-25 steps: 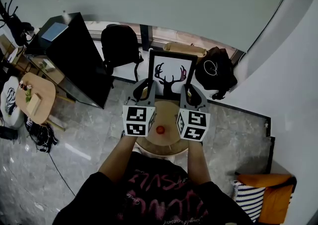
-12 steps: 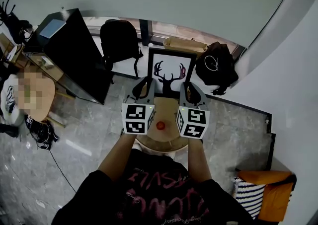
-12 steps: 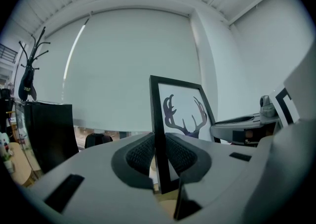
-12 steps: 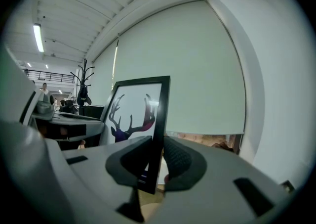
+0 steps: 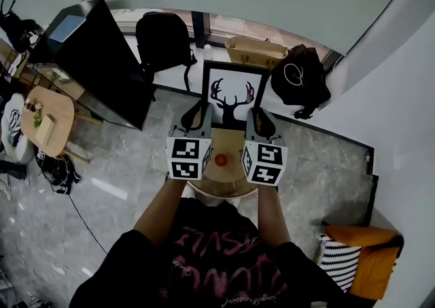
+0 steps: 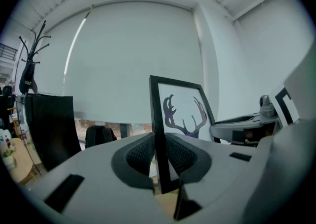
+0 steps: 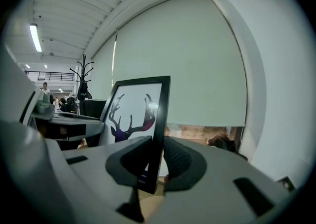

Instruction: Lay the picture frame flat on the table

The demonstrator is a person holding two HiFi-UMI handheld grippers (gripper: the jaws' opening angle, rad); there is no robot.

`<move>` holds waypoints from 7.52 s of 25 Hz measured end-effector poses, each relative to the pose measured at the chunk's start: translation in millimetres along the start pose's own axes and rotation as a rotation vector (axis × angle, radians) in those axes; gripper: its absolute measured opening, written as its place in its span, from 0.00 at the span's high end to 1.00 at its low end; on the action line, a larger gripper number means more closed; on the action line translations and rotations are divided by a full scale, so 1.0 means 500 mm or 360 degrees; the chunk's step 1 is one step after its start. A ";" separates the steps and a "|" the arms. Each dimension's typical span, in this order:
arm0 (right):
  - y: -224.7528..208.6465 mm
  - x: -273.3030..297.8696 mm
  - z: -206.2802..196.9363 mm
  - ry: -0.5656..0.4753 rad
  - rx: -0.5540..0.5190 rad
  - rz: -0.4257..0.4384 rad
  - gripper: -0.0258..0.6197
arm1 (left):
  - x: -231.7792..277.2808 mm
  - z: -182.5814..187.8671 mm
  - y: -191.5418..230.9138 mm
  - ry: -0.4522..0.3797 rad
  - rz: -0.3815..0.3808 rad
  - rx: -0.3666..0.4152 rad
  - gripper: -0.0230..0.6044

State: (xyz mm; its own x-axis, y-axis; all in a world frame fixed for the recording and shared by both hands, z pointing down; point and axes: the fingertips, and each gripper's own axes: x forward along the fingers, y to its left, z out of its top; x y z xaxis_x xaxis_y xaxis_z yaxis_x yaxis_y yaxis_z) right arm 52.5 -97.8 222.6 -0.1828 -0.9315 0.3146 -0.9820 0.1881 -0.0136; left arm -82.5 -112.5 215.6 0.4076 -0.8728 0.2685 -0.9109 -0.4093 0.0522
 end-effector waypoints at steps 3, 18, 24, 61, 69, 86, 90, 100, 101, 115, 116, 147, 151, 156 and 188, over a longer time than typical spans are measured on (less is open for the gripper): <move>-0.002 0.006 -0.020 0.0034 0.0010 0.0007 0.83 | 0.006 -0.019 -0.001 0.0034 0.0005 -0.0011 0.85; -0.005 0.019 -0.146 0.0234 0.0059 0.0017 0.83 | 0.020 -0.145 -0.010 0.0223 0.0004 -0.0085 0.85; -0.006 0.019 -0.202 0.0303 0.0079 0.0029 0.83 | 0.020 -0.200 -0.017 0.0296 0.0007 -0.0101 0.85; -0.004 0.032 -0.652 0.0888 0.0288 0.0069 0.83 | 0.036 -0.641 -0.062 0.0906 0.0005 -0.0257 0.85; -0.002 0.019 -0.735 0.0983 0.0305 0.0073 0.83 | 0.025 -0.725 -0.078 0.1000 0.0003 -0.0291 0.85; 0.026 0.013 -0.978 0.1271 0.0370 0.0123 0.83 | 0.002 -0.963 -0.090 0.1276 0.0026 -0.0357 0.85; 0.031 0.009 -1.034 0.1337 0.0392 0.0124 0.83 | -0.001 -1.018 -0.094 0.1335 0.0025 -0.0364 0.85; 0.035 0.000 -1.118 0.1450 0.0410 0.0129 0.83 | -0.011 -1.103 -0.106 0.1430 0.0033 -0.0395 0.85; 0.036 0.001 -1.127 0.1460 0.0410 0.0131 0.83 | -0.010 -1.112 -0.106 0.1439 0.0033 -0.0398 0.85; 0.037 0.002 -1.181 0.1556 0.0407 0.0123 0.83 | -0.005 -1.166 -0.110 0.1506 0.0048 -0.0421 0.85; 0.039 0.001 -1.183 0.1557 0.0407 0.0124 0.83 | -0.006 -1.169 -0.109 0.1509 0.0049 -0.0425 0.85; 0.007 -0.003 -1.124 0.1422 0.0339 0.0024 0.87 | 0.009 -1.115 -0.090 0.1384 0.0034 -0.0355 0.87; 0.004 0.001 -1.062 0.1338 0.0327 0.0028 0.90 | 0.017 -1.051 -0.098 0.1298 0.0007 -0.0311 0.91; -0.001 0.001 -0.972 0.1207 0.0292 0.0029 0.92 | 0.021 -0.959 -0.095 0.1186 0.0013 -0.0282 0.95; 0.013 -0.034 -0.306 0.0320 0.0039 0.0011 0.93 | -0.029 -0.306 -0.040 0.0346 0.0041 -0.0058 0.95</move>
State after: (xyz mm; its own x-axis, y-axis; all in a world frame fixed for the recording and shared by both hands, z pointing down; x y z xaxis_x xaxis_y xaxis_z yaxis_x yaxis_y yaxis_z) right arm 56.4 -33.0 362.3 -0.1793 -0.8486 0.4977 -0.9820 0.1847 -0.0387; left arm -79.8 -51.0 358.0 0.3641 -0.8036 0.4708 -0.9242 -0.3741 0.0763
